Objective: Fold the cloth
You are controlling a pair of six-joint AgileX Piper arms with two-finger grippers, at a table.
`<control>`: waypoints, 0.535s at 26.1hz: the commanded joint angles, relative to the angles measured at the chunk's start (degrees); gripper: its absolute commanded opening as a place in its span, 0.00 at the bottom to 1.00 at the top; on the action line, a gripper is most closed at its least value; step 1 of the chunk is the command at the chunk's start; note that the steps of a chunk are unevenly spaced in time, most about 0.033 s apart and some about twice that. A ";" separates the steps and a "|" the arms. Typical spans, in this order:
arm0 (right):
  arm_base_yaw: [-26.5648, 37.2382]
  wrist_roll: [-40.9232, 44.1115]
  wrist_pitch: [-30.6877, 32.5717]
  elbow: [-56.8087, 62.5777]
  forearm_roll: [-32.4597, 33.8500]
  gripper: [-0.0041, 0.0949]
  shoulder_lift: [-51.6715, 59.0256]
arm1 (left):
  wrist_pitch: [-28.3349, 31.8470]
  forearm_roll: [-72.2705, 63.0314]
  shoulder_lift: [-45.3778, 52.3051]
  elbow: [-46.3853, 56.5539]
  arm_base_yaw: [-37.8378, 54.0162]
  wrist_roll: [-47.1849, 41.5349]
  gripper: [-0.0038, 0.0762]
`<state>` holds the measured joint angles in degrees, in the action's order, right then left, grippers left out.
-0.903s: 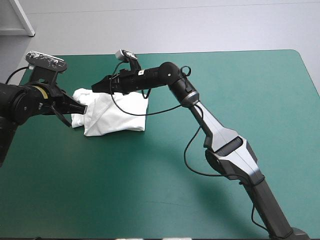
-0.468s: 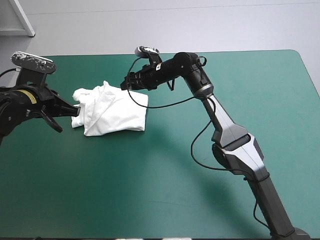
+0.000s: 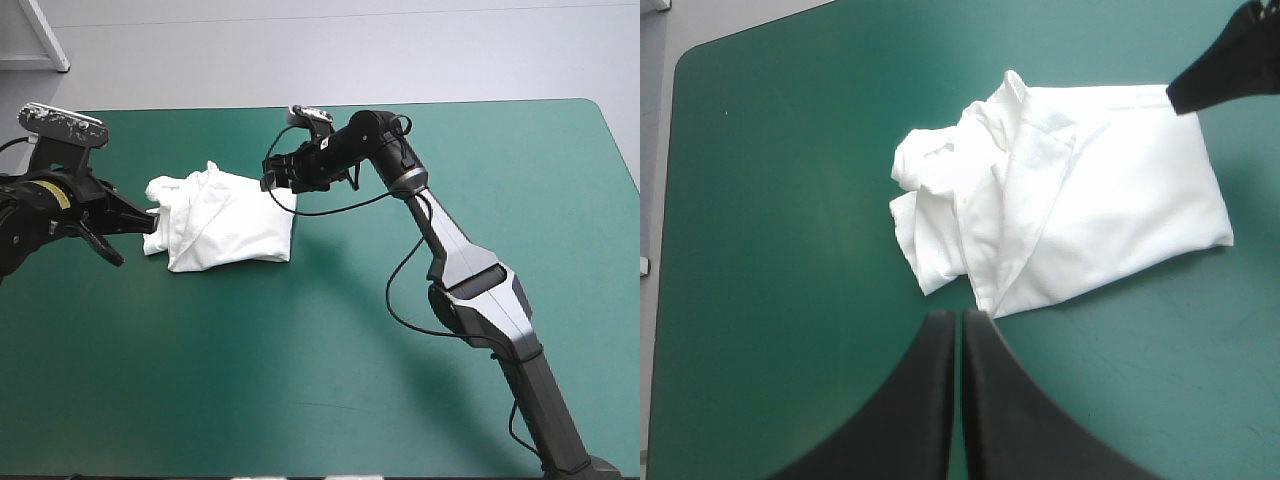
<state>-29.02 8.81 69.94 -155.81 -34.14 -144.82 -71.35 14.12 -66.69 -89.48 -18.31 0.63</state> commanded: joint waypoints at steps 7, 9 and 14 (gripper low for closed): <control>-4.11 -3.67 -2.33 10.17 -1.46 0.66 4.90 | -2.22 0.84 1.10 -1.38 -0.01 -0.63 0.07; -5.66 -4.62 -2.44 10.38 0.31 0.63 4.77 | -2.22 0.84 1.10 -1.38 -0.01 -0.63 0.07; -7.89 -5.60 -2.83 10.26 4.95 0.15 4.77 | -2.22 0.84 1.10 -1.38 -0.01 -0.63 0.07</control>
<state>-36.70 4.71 68.45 -144.31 -28.50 -144.82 -71.35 14.12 -66.69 -89.48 -18.31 0.63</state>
